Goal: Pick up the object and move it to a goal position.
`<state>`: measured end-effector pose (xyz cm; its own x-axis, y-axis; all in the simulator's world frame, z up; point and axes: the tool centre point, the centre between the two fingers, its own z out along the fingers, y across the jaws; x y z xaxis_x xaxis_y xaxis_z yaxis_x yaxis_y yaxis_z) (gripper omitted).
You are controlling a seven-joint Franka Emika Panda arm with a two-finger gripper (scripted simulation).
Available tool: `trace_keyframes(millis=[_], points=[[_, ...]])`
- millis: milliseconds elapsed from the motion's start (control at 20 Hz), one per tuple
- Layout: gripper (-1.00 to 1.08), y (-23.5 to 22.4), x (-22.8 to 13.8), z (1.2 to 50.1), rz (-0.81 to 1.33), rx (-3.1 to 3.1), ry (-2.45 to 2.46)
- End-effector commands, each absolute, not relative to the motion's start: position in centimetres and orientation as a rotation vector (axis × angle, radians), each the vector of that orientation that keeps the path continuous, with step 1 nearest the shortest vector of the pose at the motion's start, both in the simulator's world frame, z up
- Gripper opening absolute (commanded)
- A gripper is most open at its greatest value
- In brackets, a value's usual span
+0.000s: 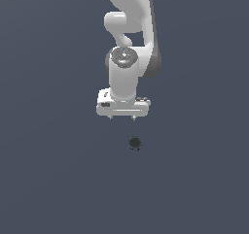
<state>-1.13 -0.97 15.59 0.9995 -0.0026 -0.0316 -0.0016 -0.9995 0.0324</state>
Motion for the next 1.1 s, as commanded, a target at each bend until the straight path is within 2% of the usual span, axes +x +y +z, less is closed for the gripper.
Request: trace_keyframes(millis=[0, 450, 1050], points=[[1.0, -1.0, -1.1, 15.6, -0.049, 3.109, -0.003], [1.0, 1.9, -1.2, 15.5, -0.072, 3.101, 0.096], [1.0, 2.1, -0.9, 15.0, -0.067, 3.106, 0.038]])
